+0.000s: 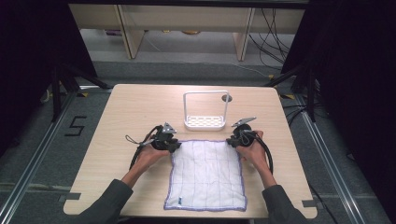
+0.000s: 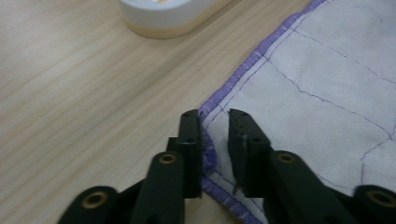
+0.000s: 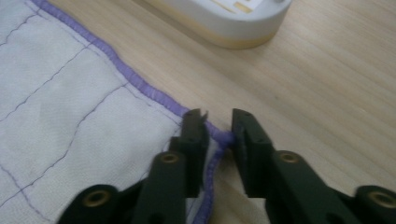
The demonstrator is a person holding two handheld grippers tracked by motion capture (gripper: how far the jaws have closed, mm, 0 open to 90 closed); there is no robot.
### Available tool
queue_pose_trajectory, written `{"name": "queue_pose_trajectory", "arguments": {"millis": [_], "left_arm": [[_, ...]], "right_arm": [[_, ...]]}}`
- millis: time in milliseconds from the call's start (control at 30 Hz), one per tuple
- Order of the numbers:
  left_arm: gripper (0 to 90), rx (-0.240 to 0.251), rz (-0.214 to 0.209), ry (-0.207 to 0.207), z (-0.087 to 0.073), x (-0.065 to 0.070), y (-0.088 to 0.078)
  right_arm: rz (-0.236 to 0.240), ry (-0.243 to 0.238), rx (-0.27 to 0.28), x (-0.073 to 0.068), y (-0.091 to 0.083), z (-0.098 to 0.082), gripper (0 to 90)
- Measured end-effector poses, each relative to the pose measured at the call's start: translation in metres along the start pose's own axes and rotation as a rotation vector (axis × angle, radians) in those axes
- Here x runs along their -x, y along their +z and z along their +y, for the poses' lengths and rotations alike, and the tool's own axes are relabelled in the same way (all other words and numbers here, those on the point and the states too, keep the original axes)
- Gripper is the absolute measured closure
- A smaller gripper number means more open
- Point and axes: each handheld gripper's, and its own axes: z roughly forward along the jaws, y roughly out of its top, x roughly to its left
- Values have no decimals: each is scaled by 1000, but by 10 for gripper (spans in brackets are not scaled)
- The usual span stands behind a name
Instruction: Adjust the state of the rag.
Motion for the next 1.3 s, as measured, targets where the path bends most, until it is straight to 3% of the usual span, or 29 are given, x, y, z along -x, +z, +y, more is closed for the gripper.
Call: {"name": "queue_pose_trajectory", "arguments": {"millis": [100, 267, 300, 400, 567, 600, 700, 733, 800, 867, 933, 1100, 1167, 1300], "left_arm": [[840, 15, -14, -2, -1, -3, -2], [863, 45, -7, -3, 0, -6, -7], [864, 58, -4, -6, 1, -6, -8], [867, 77, 4, 13, 5, -8, -14], [868, 160, 11, 7, 16, -11, -26], [867, 168, 14, 9, 19, -12, -29], [867, 218, 27, 3, 26, -12, -41], [867, 220, 26, 22, 27, -12, -47], [866, 254, 9, 9, 27, -7, -57], [864, 257, 3, 49, 23, -1, -66], [865, 267, -19, 56, 16, 11, -74], [864, 271, -41, 104, -3, 31, -88], [865, 276, -67, 106, -11, 39, -93], [865, 265, -73, 133, -26, 54, -100]], "right_arm": [[4, -17, 11, -2, -4, 1, 862], [16, -17, 57, -1, -12, 3, 878], [17, -36, 61, 0, -15, 4, 879], [27, -33, 92, 1, -23, 8, 880], [29, -14, 170, 7, -38, 18, 882], [39, -15, 164, 8, -44, 20, 882], [58, -36, 217, 9, -56, 27, 882], [63, -26, 233, 6, -61, 28, 882], [75, -43, 253, 2, -69, 27, 882], [77, -52, 253, -8, -77, 21, 882], [83, -108, 279, -12, -86, 13, 882], [95, -120, 306, -25, -104, -10, 882], [103, -125, 303, -30, -110, -19, 881], [123, -121, 290, -41, -114, -35, 882]]}}
